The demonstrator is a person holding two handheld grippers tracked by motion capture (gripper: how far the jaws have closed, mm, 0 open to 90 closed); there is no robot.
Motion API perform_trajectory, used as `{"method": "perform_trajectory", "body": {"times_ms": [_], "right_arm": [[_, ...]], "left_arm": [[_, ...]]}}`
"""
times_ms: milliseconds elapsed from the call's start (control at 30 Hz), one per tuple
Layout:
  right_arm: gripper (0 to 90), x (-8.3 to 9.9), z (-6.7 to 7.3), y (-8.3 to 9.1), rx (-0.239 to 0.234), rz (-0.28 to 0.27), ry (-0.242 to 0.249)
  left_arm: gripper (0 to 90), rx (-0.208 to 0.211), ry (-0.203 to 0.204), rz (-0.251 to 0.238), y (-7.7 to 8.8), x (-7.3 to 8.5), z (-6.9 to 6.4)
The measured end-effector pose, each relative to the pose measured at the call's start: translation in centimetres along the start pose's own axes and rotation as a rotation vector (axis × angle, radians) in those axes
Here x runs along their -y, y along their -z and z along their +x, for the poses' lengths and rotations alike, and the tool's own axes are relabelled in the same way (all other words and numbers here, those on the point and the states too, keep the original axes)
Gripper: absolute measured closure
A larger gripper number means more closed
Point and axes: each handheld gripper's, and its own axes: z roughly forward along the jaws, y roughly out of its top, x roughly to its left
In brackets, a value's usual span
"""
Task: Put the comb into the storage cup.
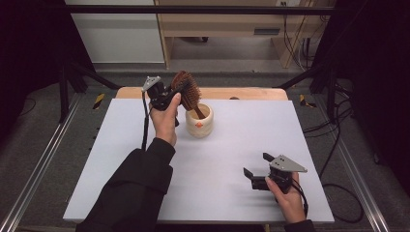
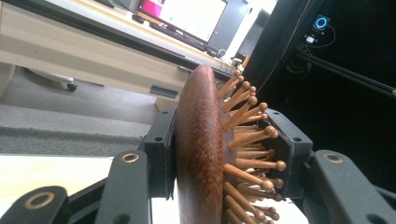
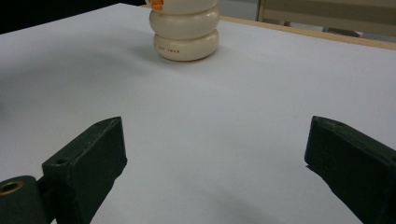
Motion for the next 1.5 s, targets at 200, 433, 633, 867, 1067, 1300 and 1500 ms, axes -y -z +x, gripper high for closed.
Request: {"method": "perform_trajectory", "body": {"times_ms": [200, 433, 633, 867, 1067, 1300, 1500], "right_arm": [[5.6, 0.0, 0.1, 0.0, -0.004, 0.003, -0.001], [5.6, 0.0, 0.0, 0.0, -0.003, 0.004, -0.002], [5.6, 0.0, 0.1, 0.0, -0.004, 0.004, 0.000], [5.6, 0.0, 0.1, -0.1, -0.006, 0.003, 0.002], [5.6, 0.0, 0.1, 0.0, -0.007, 0.003, -0.001], [5.6, 0.0, 0.1, 0.0, -0.007, 0.003, -0.002], [5.6, 0.0, 0.1, -0.1, -0.010, 0.002, -0.002]], "left_arm": [[50.7, 0.003, 0.007, 0.001, -0.1, 0.1, 0.0], [50.7, 0.002, 0.005, 0.007, -0.1, 0.4, 0.0], [50.6, 0.000, 0.006, 0.009, -0.2, 0.5, 0.1], [50.6, 0.003, 0.006, 0.012, -0.2, 0.6, 0.0], [50.6, 0.002, 0.006, 0.014, -0.4, 0.8, 0.0], [50.5, 0.001, 0.007, 0.018, -0.4, 0.9, 0.1], [50.5, 0.001, 0.004, 0.025, -0.5, 1.1, 0.1]]}}
